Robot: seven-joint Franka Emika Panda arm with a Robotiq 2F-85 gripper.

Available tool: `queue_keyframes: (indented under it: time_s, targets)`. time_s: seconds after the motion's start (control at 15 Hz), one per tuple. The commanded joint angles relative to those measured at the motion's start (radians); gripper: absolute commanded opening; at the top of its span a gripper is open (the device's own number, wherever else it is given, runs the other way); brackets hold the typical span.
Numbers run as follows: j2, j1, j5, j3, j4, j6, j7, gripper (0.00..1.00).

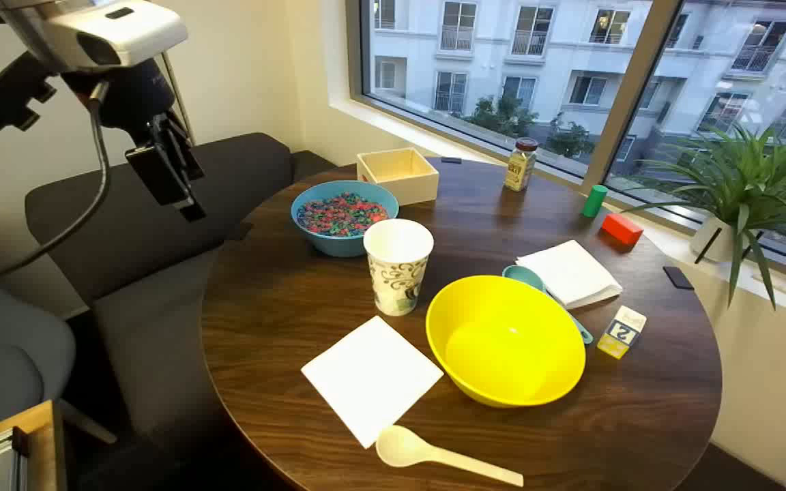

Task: Put the yellow bowl on top of the paper cup

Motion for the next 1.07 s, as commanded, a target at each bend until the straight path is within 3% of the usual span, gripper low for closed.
queue_keyframes:
  time_s: [0.0, 0.73, 1.0]
  targets:
    - [0.003, 0.015, -0.011, -0.014, 0.002, -0.002, 0.008, 1.00]
    - [0.003, 0.015, -0.011, -0.014, 0.002, -0.002, 0.008, 1.00]
    - [-0.036, -0.067, -0.112, -0.034, -0.030, 0.012, 0.073, 1.00]
